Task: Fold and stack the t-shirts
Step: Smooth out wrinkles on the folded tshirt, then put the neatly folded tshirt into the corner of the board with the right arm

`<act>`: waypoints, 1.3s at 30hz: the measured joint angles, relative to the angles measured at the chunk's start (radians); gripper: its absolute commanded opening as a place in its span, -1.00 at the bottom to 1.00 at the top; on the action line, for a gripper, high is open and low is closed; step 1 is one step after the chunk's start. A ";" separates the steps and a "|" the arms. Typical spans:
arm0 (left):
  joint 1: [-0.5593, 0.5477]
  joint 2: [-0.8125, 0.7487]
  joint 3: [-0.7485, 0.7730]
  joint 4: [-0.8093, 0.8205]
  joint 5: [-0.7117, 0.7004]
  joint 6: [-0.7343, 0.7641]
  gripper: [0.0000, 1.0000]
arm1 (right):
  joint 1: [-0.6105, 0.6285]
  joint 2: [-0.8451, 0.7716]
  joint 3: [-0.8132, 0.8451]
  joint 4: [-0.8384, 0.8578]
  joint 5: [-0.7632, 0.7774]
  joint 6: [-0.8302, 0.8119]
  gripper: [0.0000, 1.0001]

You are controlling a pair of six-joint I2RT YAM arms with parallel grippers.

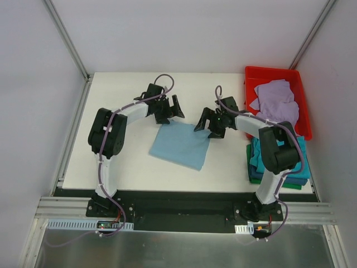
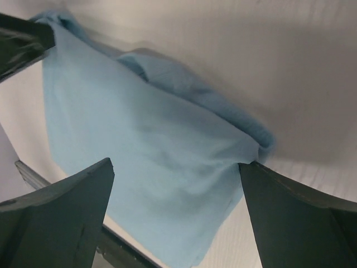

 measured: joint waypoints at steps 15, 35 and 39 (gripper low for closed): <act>0.010 -0.215 -0.346 0.140 -0.112 -0.079 0.98 | -0.017 0.058 -0.022 0.168 -0.016 0.012 0.93; -0.007 -1.024 -0.690 -0.029 -0.248 -0.095 0.98 | 0.149 -0.863 -0.259 -0.100 0.266 -0.108 0.93; -0.007 -1.227 -0.752 -0.079 -0.321 -0.106 0.98 | 0.150 -1.155 -0.422 -0.023 0.371 -0.103 0.93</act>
